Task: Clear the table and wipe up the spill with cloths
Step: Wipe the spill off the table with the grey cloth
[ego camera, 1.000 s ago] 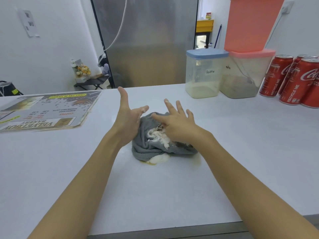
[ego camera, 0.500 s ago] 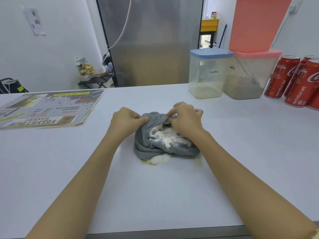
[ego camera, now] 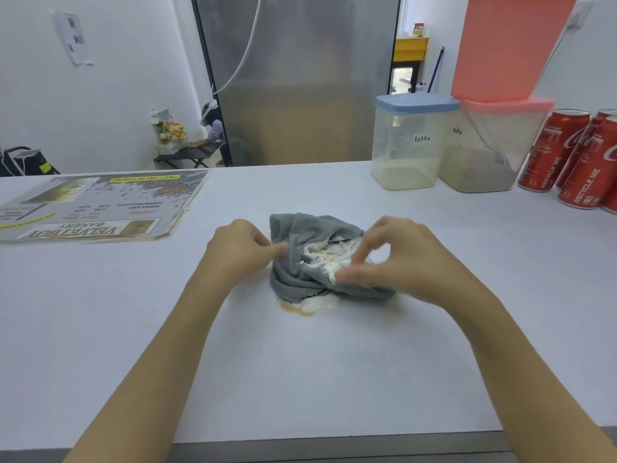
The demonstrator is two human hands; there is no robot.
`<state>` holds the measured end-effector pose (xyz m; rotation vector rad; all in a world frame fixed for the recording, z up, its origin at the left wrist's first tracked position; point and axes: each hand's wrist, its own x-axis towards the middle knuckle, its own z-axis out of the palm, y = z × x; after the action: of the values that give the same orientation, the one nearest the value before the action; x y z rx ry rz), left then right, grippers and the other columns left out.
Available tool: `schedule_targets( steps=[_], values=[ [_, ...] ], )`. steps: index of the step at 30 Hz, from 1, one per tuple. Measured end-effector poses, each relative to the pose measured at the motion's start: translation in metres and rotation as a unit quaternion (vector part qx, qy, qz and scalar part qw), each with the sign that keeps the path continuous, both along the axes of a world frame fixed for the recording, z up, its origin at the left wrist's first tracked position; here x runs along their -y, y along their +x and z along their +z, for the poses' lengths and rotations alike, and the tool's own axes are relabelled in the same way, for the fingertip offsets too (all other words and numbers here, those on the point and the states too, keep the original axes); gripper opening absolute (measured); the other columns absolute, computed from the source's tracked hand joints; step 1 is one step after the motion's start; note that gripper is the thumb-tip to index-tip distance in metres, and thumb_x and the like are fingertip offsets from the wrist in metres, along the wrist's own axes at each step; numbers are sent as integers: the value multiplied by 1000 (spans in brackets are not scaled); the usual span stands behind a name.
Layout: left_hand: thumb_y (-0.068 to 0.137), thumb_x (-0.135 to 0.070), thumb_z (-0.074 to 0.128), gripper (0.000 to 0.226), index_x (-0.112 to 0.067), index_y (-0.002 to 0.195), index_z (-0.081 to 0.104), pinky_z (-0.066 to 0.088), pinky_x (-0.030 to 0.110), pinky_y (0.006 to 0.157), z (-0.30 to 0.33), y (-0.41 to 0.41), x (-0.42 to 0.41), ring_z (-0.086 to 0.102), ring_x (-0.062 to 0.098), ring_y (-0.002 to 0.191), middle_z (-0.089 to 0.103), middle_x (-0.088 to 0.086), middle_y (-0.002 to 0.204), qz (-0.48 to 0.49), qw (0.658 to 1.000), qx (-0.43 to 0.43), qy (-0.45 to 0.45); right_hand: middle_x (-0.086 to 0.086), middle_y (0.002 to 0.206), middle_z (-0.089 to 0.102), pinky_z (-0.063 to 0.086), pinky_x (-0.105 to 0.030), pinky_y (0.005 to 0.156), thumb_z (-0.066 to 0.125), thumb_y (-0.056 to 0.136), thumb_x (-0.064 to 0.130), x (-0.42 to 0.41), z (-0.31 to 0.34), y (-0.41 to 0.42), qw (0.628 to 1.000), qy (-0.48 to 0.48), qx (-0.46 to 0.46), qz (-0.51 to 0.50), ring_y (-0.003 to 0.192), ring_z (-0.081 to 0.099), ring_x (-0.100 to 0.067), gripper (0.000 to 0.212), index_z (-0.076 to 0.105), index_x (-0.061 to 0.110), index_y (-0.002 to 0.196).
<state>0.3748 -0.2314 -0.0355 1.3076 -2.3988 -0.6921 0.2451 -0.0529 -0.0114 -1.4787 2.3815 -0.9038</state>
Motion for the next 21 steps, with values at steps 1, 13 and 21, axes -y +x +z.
schedule_targets(
  steps=[1, 13, 21],
  values=[
    [79, -46, 69, 39, -8, 80, 72, 40, 26, 59, 0, 1, -5, 53, 21, 69, 64, 9, 77, -4, 1000, 10, 9, 8, 98, 57, 33, -32, 93, 80, 62, 49, -8, -4, 5, 999, 32, -20, 13, 98, 48, -7, 24, 71, 29, 73],
    [81, -16, 71, 15, -30, 83, 73, 37, 2, 56, 9, 19, -27, 52, -2, 76, 59, -21, 81, -171, 985, 18, -15, 9, 82, 65, 38, -35, 93, 63, 86, 38, 15, -24, -12, 977, -121, -20, -177, 94, 61, -16, 10, 69, 31, 91],
    [83, -16, 68, 23, -39, 86, 65, 41, 9, 69, 0, 21, -27, 57, 13, 94, 58, -15, 99, -224, 973, 37, -37, 12, 84, 67, 40, -31, 91, 74, 74, 19, -7, -30, 2, 998, -62, -28, -18, 85, 59, -7, 15, 74, 29, 85]
  ],
)
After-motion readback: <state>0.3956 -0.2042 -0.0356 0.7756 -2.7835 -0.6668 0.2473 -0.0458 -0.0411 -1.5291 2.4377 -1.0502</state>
